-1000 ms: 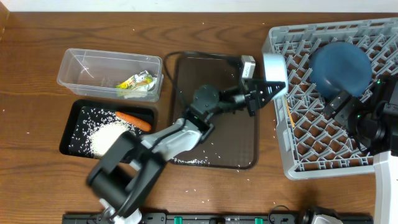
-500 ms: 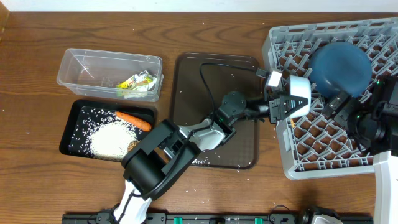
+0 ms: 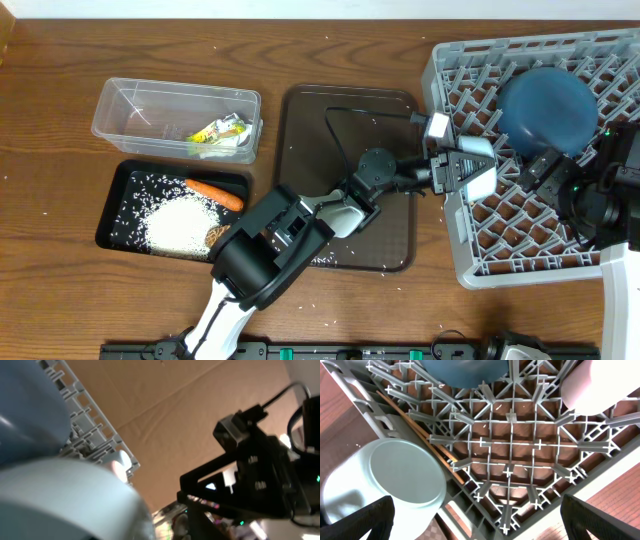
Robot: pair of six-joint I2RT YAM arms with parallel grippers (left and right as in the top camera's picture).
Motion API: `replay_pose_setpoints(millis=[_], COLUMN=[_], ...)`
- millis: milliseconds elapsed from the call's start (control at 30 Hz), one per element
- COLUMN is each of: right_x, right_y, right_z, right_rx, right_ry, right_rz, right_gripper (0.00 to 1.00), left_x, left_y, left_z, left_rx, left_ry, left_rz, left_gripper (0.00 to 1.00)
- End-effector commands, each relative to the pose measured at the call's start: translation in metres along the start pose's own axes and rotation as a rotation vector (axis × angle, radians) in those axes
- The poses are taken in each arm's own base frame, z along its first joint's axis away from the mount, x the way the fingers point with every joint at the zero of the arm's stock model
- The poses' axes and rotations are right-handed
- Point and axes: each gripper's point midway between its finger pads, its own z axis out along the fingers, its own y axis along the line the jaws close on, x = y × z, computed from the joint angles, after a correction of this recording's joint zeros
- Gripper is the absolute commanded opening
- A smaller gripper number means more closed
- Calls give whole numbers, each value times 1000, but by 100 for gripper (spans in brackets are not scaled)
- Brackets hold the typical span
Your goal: Sort waste into correct bins and load items into the dishwasher rack
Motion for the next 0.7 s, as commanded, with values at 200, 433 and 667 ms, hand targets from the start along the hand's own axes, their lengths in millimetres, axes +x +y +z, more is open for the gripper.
replay_pose_setpoints(millis=[200, 433, 667], right_x=[-1, -1, -2], right_y=[-3, -4, -3], right_z=[0, 0, 0], right_rx=[0, 1, -1], right_ry=[1, 2, -2], right_rz=[27, 19, 19], right_gripper=[99, 99, 99], left_x=[-23, -36, -46], left_y=[15, 47, 60], left_z=[-8, -27, -43], left_rx=[-35, -135, -169], left_ry=[-31, -25, -7], left_rz=[-28, -83, -72], left_gripper=[55, 80, 98])
